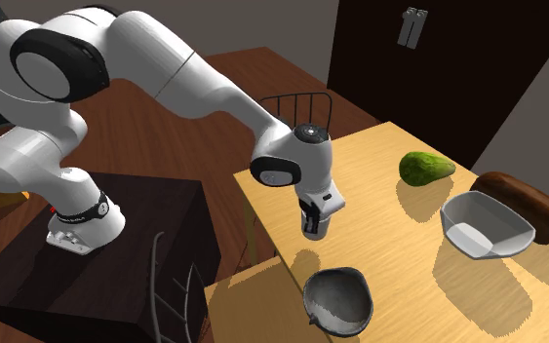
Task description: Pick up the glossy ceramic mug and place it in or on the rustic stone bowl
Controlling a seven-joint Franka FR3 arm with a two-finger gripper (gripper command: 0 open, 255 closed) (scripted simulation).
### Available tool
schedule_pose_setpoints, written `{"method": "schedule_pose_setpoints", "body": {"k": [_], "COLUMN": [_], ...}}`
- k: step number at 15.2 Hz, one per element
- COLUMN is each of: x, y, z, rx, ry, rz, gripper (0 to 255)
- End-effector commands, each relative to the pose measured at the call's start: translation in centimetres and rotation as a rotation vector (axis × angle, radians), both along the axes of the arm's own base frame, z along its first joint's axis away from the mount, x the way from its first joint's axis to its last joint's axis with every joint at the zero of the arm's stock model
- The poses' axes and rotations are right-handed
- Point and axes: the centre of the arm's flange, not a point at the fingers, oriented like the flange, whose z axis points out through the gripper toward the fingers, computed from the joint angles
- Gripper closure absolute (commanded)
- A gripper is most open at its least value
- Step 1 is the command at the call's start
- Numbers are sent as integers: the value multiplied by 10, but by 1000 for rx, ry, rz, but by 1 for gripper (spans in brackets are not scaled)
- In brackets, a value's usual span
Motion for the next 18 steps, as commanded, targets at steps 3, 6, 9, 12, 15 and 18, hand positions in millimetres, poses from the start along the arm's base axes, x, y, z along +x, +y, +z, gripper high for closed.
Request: {"method": "schedule_pose_setpoints", "body": {"k": [3, 6, 9, 12, 15, 18], "x": [1, 1, 1, 1, 1, 1], "y": [0, 0, 0, 0, 0, 0], "z": [21, 37, 53, 69, 85, 101], "rx": [0, 0, 0, 0, 0, 0], "ry": [0, 0, 0, 0, 0, 0], "rz": [0, 0, 0, 0, 0, 0], "gripper": [255, 255, 255, 255, 255, 255]}}
